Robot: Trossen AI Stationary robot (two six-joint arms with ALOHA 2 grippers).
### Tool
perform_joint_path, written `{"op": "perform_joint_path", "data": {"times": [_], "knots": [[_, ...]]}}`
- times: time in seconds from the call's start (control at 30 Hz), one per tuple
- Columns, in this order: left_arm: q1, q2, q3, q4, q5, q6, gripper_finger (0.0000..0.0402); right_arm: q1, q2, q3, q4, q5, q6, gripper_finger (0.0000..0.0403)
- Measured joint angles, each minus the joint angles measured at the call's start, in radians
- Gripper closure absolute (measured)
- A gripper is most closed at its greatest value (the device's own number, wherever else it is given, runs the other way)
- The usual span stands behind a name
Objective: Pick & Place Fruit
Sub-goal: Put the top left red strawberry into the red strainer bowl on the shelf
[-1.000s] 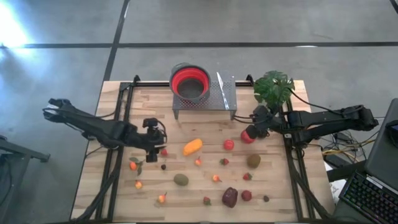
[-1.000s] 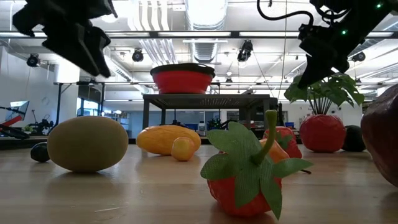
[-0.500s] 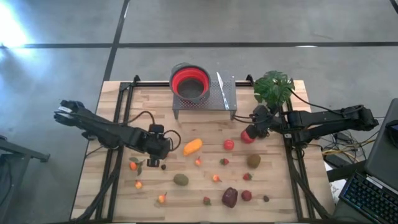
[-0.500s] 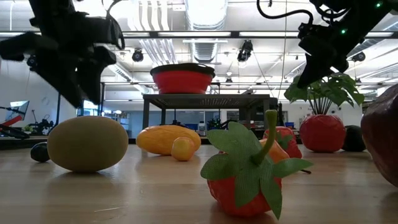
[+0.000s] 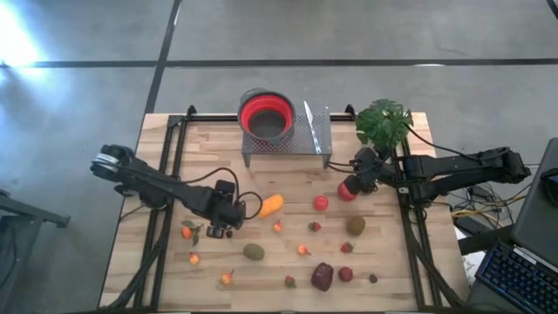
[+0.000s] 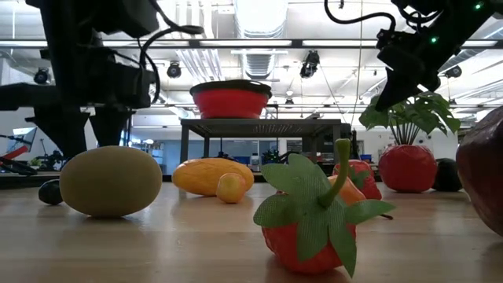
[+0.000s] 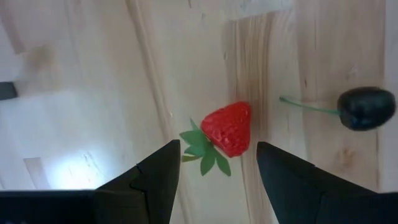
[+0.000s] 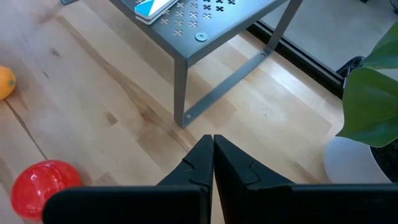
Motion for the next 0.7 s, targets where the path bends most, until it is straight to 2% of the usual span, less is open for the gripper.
{"op": "perform_joint_path", "data": {"times": [0.7], "knots": [[0.000, 0.112, 0.000, 0.063, 0.016, 0.064, 0.0184, 0.000, 0.000, -0.004, 0.001, 0.000, 0.000, 0.0394]]}}
